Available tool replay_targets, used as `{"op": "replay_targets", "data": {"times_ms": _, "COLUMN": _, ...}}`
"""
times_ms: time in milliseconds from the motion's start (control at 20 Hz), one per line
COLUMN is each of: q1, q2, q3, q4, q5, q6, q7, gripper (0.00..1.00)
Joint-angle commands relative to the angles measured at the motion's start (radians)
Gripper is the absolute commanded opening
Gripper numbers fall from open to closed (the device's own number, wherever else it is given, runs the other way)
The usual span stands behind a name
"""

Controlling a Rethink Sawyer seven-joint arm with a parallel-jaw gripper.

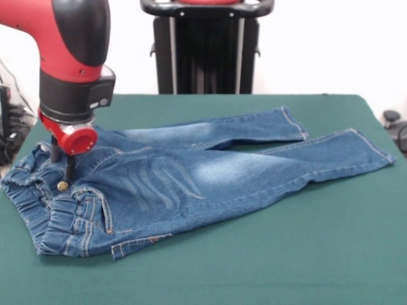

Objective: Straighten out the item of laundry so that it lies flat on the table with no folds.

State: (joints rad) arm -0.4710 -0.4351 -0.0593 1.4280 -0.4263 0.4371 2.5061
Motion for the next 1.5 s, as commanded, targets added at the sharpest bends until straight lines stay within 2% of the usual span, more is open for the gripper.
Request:
{"op": "replay_targets", "data": {"times_ms": 50, "q1": 0.053, "q2": 0.02, "q3": 0.083, "q4": 0.014, "q5": -0.024, "q6": 0.163, "q7": -0.14, "gripper": 1.0}}
{"op": "replay_targets", "data": {"times_ms": 500, "q1": 0.046, "q2": 0.006, "q3": 0.104, "q4": -0.011, "q5": -0.014, "q6": 0.243, "q7": -0.162, "gripper": 1.0}}
{"op": "replay_targets", "data": {"times_ms": 850, "q1": 0.079, "q2": 0.035, "q3": 0.064, "q4": -0.049, "q5": -0.051, "q6": 0.19, "q7": -0.099, "gripper": 1.0}}
{"op": "replay_targets", "data": {"times_ms": 1500, "q1": 0.076, "q2": 0.056, "q3": 0.085, "q4": -0.075, "q5": -0.032, "q6": 0.142, "q7": -0.081, "gripper": 1.0}}
